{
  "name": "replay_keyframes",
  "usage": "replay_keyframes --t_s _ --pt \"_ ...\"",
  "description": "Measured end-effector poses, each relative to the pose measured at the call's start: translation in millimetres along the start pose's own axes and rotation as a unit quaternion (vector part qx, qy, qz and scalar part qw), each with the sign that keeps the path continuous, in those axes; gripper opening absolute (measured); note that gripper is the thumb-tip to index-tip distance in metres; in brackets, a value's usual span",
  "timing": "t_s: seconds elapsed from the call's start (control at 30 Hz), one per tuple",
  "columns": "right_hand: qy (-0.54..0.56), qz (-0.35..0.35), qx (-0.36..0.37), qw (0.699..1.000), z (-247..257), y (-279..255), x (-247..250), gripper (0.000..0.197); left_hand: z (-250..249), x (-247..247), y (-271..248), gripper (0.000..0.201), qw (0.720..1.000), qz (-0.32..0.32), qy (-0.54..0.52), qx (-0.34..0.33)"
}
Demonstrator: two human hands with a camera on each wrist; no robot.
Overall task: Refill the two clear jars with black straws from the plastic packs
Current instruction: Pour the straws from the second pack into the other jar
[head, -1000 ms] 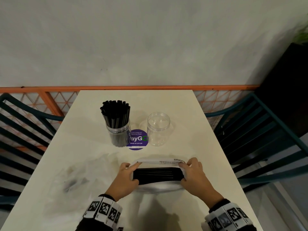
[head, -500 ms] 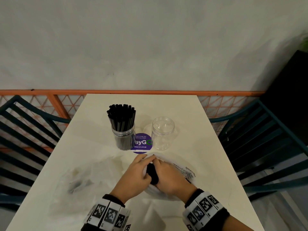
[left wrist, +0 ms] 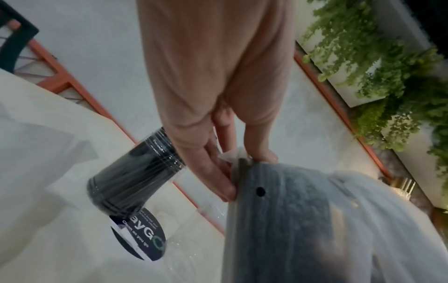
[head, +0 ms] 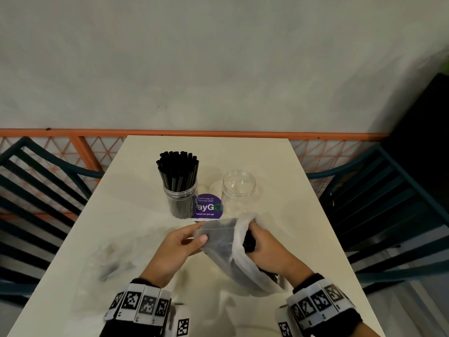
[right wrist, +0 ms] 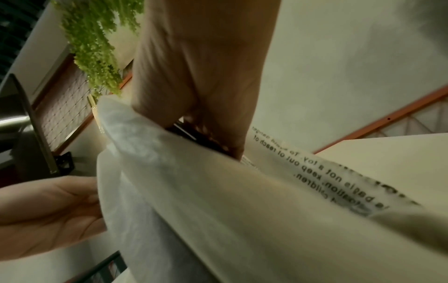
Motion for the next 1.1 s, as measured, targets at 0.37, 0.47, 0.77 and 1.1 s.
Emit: replay_keyframes --t_s 0.37,0.47,0.77,1.1 --pt "0.033 -0.020 -0.054 0.998 -22.2 -9.6 15.8 0.042 -2.3 6.8 4.4 0.021 0.990 -0.131 0.030 -0.043" --pt "0.070 -0.070 -0.051 0.994 -26.8 -14.9 23.6 0.035 1.2 2.9 5.0 0.026 0.989 -0.131 0.051 -0.043" --pt "0.103 -0.063 -0.047 0.992 -33.6 -9.5 18.5 0.045 -0.8 -17.5 5.3 0.024 0.998 -0.002 -0.044 -0.053" --pt "0.156 -0.076 -0.049 0.984 -39.8 -9.2 3.7 0.050 2.7 -11.8 5.0 0.020 0.993 -0.094 -0.021 -0.070"
Point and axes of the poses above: each hand's wrist, its own y-axis towards the middle knuckle, its own x-axis out of the back of the hand, z = x × y, the point moved 10 cm from there along y, towards the middle knuckle, and after that the axes turned 7 degrees about z, right-handed, at the moved point
